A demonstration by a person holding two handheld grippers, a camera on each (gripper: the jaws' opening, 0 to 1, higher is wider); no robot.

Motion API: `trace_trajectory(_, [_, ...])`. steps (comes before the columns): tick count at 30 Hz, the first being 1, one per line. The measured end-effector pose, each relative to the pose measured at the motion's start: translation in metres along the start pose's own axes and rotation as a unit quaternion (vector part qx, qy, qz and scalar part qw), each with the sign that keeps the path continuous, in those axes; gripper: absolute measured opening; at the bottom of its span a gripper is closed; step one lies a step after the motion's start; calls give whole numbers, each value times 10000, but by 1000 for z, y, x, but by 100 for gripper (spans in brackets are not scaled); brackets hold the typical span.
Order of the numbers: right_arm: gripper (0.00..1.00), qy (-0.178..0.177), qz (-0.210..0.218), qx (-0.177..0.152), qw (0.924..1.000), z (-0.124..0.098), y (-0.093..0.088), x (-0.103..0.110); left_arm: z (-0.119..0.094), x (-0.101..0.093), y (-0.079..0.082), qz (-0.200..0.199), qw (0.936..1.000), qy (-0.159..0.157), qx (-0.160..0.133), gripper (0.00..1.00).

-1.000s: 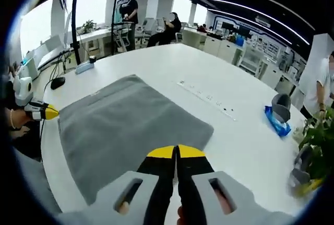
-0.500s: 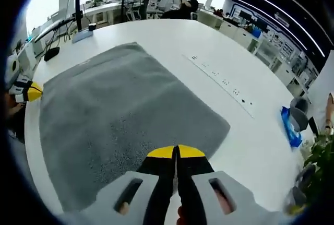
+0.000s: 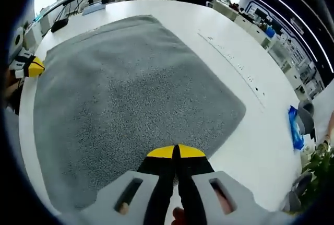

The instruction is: Fold the towel on the table until its edges align and the towel forms a compact rectangular stack.

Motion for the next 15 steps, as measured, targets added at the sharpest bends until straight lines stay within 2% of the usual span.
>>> trace_trajectory(4, [0,-41,-59,20,10000,1,0,0,0,-3,0,205,9997,94,-15,1])
trace_trajectory(7, [0,-128,-149,76,9998,1,0,3,1,-4,3,346,9992,136,121,1])
trace_trajectory(11, [0,-147,213,94,9996,-1,-2,1,4,-6,6,972,9948,180,247,1])
trace_trajectory(15, [0,-97,471,130,9988,-5,-9,0,7,-6,8,978,9947,151,264,1])
Point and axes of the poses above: the point that each gripper's makers call its tool centre point, and the gripper's own axes: z roughly forward along the fingers, x roughly to its left, y roughly out of its top, the point moved 7 cm from there along -z, roughly backward along the fingers, and after that the axes turned 13 degrees about y, right-handed, at the moved point
